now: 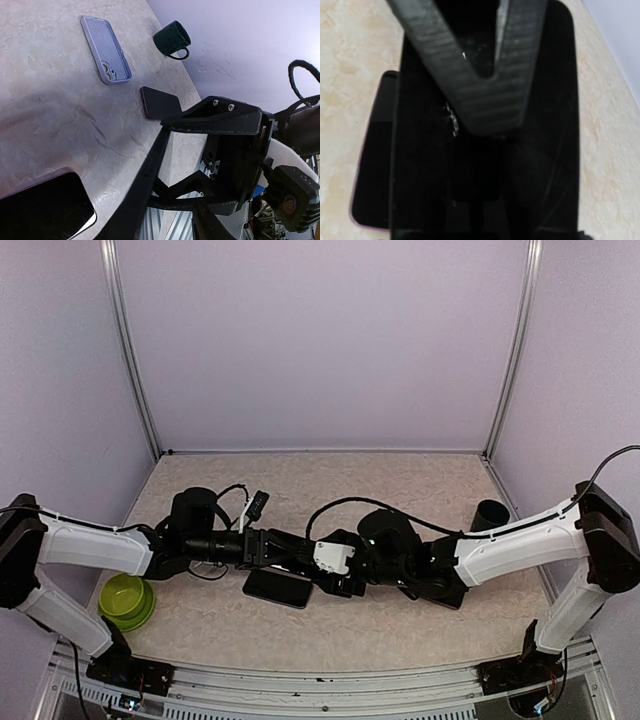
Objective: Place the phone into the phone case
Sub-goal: Pass from the right arm to the left
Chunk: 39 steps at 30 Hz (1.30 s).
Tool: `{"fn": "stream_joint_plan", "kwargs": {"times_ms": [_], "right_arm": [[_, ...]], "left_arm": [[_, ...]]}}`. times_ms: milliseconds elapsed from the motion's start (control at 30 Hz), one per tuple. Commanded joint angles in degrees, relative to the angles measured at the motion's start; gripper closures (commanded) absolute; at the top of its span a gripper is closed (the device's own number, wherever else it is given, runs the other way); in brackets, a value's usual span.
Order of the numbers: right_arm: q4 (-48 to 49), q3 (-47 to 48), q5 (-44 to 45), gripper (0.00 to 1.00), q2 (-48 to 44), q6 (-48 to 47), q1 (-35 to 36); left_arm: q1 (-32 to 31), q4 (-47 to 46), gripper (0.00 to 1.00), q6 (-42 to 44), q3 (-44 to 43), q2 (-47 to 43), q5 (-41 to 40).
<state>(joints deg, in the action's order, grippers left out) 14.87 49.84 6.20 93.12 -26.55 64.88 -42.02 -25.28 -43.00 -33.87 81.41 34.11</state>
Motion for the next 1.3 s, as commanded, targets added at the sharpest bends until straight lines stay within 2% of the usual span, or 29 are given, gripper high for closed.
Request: {"fn": "stream_joint_plan", "kwargs": {"times_ms": [0,433,633,800,1100,1267], "right_arm": [[1.6,-0.8,0.2,0.39,-2.5,-0.7,0.7],[1.0,-0.9,0.9,0.36,-2.8,-1.6,0.7],[0.9,-1.1,2.8,0.27,-3.0,-2.2,0.7],[2.5,-2.5,5.2,0.11,-4.8,-2.7,0.4],[7.2,-5.3,12.1,0.01,-8.6,1.1,-2.8],[9.6,-5.7,18.5,0.00,-7.8,5.8,-4.4]], "left_arm": [[0.1,-2.5,0.64,-0.1,0.2,0.4,1.1],[0.1,-5.1,1.00,-0.8,1.8,0.7,1.6],[-0.3,-6.0,1.00,-0.4,2.0,0.7,1.4],[-0.7,-4.8,1.00,1.7,1.6,0.1,0.5],[-1.5,-3.9,1.00,1.8,1.2,-1.3,-1.7],[-2.0,-2.1,1.00,2.3,0.1,-1.9,-3.6]]}}
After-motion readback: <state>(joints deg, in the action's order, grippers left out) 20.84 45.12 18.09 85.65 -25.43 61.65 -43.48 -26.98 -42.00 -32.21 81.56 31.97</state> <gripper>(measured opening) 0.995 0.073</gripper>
